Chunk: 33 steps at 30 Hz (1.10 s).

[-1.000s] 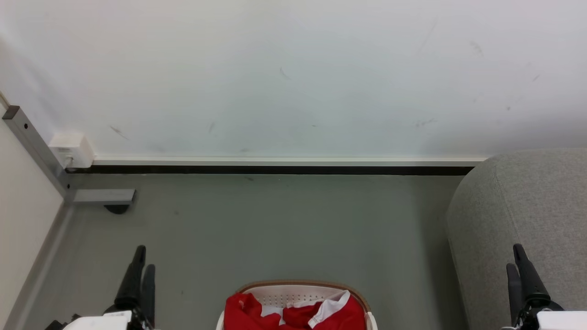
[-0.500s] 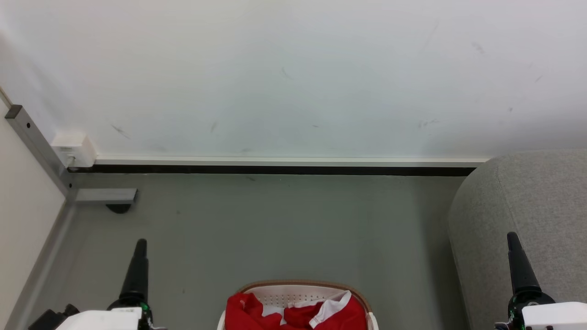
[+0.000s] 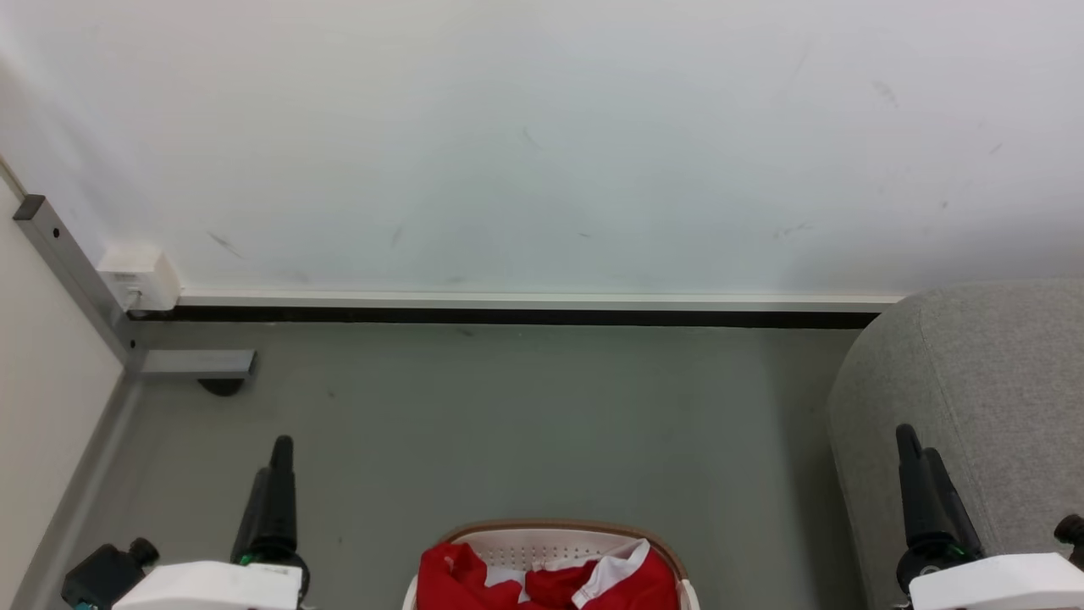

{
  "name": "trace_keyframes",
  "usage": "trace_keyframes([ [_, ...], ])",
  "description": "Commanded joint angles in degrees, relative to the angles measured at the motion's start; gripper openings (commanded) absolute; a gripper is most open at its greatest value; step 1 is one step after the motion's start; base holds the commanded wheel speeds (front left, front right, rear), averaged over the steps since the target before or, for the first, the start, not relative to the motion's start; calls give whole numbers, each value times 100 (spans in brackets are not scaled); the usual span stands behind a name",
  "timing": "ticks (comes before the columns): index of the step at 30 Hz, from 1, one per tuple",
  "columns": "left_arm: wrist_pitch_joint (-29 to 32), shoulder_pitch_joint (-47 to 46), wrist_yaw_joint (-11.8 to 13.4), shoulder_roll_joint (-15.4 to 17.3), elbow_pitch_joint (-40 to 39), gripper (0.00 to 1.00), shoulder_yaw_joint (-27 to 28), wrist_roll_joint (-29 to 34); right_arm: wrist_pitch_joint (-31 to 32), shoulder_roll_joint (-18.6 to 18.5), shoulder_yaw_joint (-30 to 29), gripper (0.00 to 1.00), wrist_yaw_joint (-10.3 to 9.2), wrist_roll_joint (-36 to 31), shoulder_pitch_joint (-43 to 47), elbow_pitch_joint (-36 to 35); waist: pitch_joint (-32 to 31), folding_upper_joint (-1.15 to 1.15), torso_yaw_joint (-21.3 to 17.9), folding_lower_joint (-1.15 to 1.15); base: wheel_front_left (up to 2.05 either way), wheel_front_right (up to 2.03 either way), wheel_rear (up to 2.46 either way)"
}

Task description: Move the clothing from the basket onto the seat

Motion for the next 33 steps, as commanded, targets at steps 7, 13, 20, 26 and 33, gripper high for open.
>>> trace_keyframes([
  [7,-177,14,122,51,-146,100,-113,971,-174,-128,77,100,-4,-869,-47,57,-23,0,10,0,0,0,0],
  [13,-285,34,193,56,-172,100,-189,1493,-283,-120,71,100,-4,-1469,5,262,-32,0,40,0,0,0,0],
  [20,-405,65,266,60,-155,100,-275,2106,-407,-96,99,100,-5,-2037,-62,470,-46,0,62,0,0,0,0],
  [26,-500,87,336,62,-161,100,-316,2656,-500,-63,80,100,-5,-2488,-81,482,-54,0,50,0,0,0,0],
  [33,-607,106,367,66,-166,100,-356,3094,-605,-46,100,100,-6,-2927,-87,486,-59,0,39,0,0,0,0],
])
